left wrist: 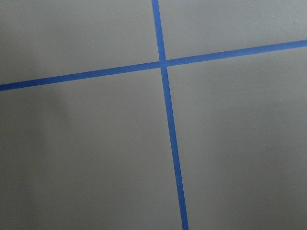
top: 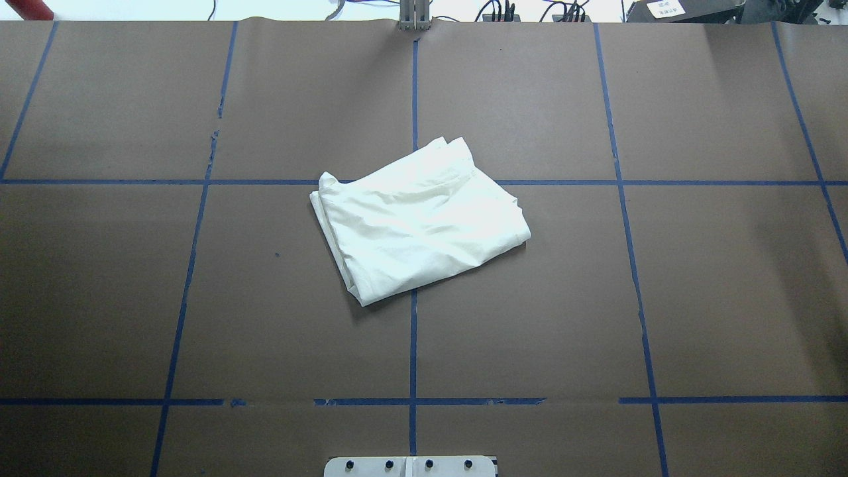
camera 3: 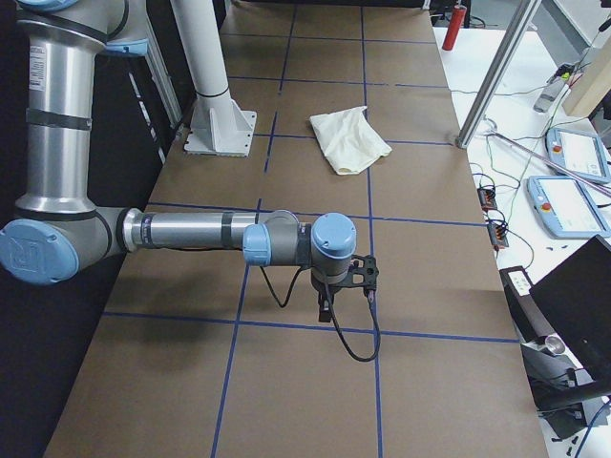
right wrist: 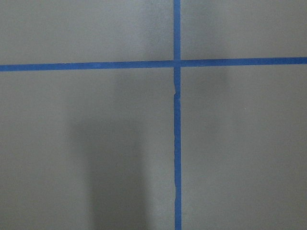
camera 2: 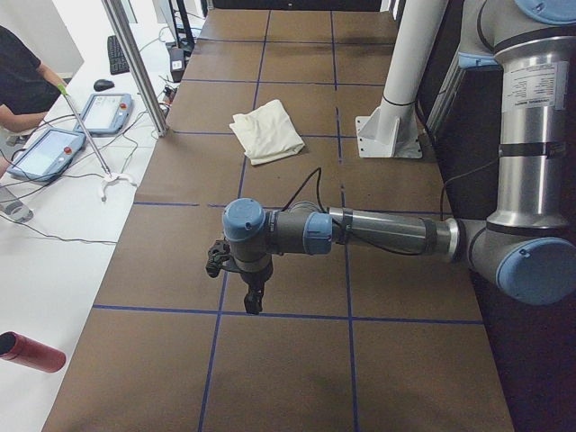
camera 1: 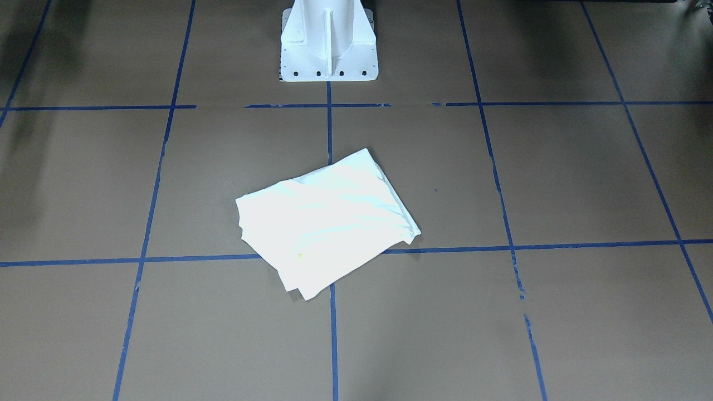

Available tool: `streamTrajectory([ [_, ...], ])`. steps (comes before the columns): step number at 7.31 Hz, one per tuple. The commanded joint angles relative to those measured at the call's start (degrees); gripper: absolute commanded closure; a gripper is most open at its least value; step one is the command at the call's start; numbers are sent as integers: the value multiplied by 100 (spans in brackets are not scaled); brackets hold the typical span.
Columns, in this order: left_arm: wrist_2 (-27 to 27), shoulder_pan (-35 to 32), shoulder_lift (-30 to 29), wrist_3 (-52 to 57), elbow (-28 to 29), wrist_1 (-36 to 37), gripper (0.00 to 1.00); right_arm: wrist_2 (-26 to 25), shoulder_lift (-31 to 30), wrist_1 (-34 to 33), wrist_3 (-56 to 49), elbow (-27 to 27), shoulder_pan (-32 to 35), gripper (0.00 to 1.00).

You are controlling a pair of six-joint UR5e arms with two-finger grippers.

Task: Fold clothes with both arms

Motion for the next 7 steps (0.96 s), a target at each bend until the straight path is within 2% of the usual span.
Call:
streamTrajectory([
  [1,111,-89,25,10,-2,40,0,-5,3,0,0,-3,2,0],
  [7,84,-89,16,10,60,49,0,-5,3,0,0,-3,2,0],
])
